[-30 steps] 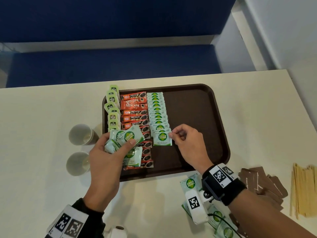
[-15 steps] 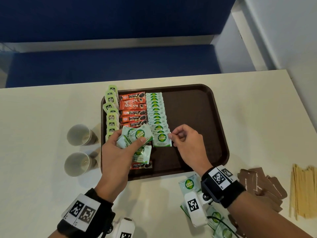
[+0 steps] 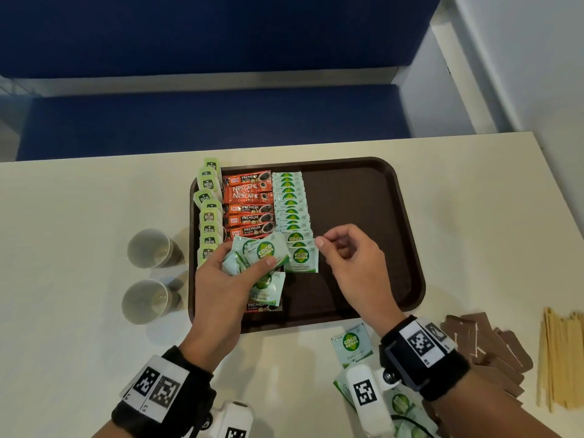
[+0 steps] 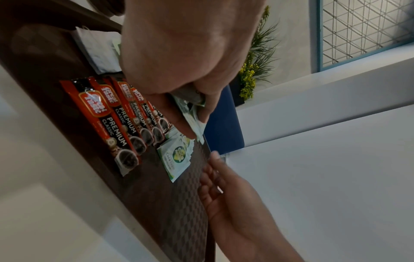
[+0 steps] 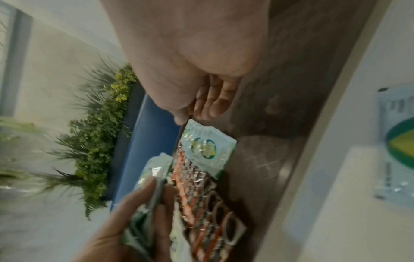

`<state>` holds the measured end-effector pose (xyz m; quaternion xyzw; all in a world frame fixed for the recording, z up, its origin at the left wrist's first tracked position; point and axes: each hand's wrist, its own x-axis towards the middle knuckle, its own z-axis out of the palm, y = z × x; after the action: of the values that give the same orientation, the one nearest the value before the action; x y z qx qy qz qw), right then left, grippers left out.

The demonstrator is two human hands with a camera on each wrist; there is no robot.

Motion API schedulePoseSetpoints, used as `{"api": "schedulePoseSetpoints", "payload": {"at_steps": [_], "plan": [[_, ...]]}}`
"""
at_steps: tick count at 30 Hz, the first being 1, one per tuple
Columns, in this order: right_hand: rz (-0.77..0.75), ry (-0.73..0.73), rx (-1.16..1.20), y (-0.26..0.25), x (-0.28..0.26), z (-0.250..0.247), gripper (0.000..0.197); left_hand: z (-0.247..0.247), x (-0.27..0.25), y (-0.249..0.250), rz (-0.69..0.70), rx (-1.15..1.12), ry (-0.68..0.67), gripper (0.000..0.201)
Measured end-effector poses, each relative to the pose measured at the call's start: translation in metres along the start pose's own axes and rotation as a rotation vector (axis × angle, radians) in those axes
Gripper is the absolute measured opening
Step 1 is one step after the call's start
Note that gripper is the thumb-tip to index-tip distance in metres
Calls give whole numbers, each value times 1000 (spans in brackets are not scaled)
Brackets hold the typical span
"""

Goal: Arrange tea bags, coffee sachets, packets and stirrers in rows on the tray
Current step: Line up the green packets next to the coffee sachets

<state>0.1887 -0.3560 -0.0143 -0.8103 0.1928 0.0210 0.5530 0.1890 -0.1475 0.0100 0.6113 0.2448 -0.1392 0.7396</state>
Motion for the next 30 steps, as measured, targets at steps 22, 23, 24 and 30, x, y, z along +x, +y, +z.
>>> {"api": "schedulePoseSetpoints", "payload": {"at_steps": [22, 23, 24, 30], "plan": [[364, -181, 660, -17, -11, -21, 20, -1, 0, 7, -48, -76, -96, 52], [364, -158, 656, -12, -11, -23, 20, -4, 1, 7, -44, -77, -68, 52], [353, -143, 613, -7, -11, -25, 19, -7, 1, 8, -39, -76, -43, 51], [286, -113, 262, 16, -16, -12, 8, -19, 3, 8, -35, -72, 0, 48]]}}
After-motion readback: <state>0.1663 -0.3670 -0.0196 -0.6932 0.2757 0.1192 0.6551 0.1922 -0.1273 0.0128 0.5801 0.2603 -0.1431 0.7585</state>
